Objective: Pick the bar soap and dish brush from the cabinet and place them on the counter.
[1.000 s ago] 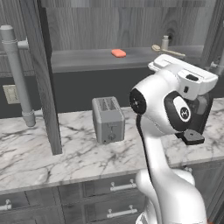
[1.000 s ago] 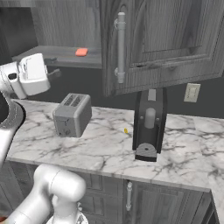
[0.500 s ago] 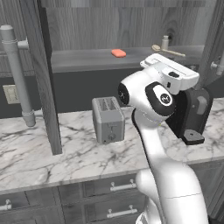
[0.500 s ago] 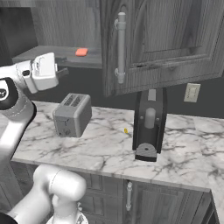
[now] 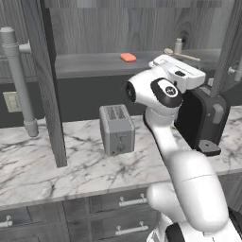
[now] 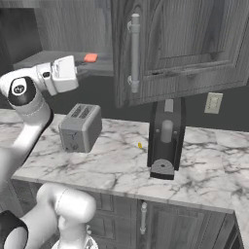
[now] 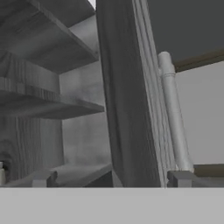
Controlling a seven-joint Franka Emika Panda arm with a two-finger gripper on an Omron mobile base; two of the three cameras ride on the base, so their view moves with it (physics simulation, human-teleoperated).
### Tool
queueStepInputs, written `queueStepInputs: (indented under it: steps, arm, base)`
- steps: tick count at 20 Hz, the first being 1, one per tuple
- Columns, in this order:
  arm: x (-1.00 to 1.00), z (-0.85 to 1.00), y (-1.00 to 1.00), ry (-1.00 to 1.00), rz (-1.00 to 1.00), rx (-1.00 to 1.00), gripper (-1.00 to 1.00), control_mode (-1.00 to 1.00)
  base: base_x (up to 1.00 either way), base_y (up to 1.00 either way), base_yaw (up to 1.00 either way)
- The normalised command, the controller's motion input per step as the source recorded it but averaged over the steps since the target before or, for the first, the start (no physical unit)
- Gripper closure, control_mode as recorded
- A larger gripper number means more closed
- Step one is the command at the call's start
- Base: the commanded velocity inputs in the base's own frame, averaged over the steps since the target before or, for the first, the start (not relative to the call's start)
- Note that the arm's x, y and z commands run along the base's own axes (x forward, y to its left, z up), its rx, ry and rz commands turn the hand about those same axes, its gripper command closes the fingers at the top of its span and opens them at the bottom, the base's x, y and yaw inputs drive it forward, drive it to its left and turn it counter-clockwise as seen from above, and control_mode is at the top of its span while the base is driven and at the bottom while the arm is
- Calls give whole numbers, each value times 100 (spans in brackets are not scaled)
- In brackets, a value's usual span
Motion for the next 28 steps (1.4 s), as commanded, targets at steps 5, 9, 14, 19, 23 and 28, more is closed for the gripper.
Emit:
queueStepInputs:
  steps: [5, 9, 14, 19, 23, 28]
  arm:
    - [28, 0, -38, 2, -2, 0, -100, -100]
    - [19, 0, -45, 1, -4, 0, -100, -100]
    - [7, -2, -52, 0, -6, 0, -100, -100]
    - [0, -3, -58, 0, -9, 0, -100, -100]
    - [-1, -3, -60, 0, -11, 0, -100, -100]
    - [-20, -3, -70, 0, -14, 1, -100, -100]
  base:
    - [0, 0, 0]
    - [0, 0, 0]
    - [0, 0, 0]
    - [0, 0, 0]
    - [0, 0, 0]
    - [0, 0, 0]
